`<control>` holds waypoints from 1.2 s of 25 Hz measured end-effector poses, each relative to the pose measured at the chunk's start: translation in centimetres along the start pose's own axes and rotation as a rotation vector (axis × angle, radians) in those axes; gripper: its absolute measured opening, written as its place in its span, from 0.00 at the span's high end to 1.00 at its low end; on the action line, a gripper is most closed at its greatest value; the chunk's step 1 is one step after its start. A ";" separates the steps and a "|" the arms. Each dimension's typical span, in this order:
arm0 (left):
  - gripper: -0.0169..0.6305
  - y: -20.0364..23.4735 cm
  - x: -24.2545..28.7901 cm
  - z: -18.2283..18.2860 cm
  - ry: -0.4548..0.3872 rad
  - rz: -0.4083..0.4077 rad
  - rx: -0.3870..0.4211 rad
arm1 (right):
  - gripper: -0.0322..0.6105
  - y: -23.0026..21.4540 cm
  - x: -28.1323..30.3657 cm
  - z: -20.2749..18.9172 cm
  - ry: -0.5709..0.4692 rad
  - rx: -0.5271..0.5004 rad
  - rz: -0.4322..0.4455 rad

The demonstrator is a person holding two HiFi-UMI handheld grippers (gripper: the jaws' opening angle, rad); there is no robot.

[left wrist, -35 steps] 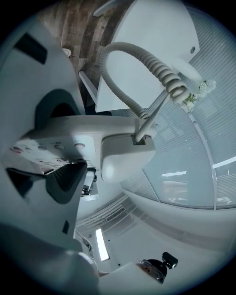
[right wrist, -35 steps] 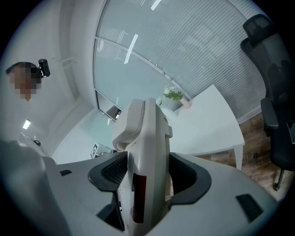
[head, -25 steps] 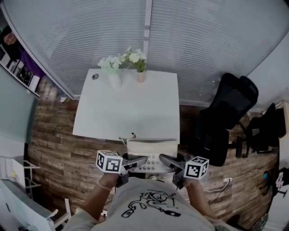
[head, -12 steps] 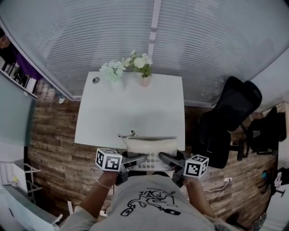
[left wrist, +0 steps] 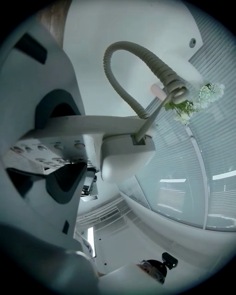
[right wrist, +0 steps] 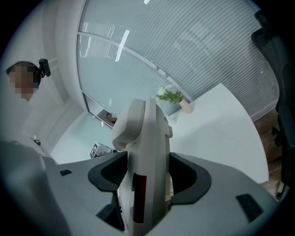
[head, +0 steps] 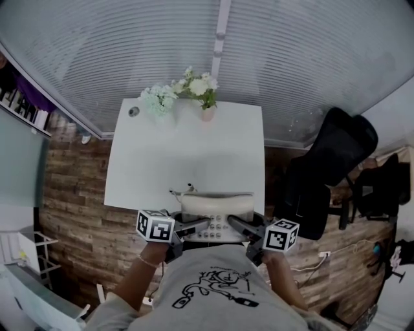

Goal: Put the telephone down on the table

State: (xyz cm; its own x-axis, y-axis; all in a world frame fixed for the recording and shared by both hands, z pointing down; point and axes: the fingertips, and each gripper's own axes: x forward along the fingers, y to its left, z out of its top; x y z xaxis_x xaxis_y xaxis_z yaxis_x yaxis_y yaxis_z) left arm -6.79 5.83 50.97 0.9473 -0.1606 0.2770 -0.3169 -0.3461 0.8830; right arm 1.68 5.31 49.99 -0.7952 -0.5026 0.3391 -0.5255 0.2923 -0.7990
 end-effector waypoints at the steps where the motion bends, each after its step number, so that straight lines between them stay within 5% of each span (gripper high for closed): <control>1: 0.63 0.0 0.2 0.3 -0.001 0.001 0.000 | 0.49 -0.2 0.0 0.3 0.000 0.000 0.002; 30: 0.63 1.0 9.6 6.5 -0.006 0.048 -0.021 | 0.49 -8.5 -1.9 8.2 0.030 0.042 0.022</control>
State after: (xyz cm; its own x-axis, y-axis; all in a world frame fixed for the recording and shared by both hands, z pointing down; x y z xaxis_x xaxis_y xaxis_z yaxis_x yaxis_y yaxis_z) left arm 1.69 -2.06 52.02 0.9308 -0.1820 0.3170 -0.3608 -0.3187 0.8765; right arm 10.13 -2.89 52.05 -0.8154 -0.4716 0.3357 -0.4954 0.2684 -0.8262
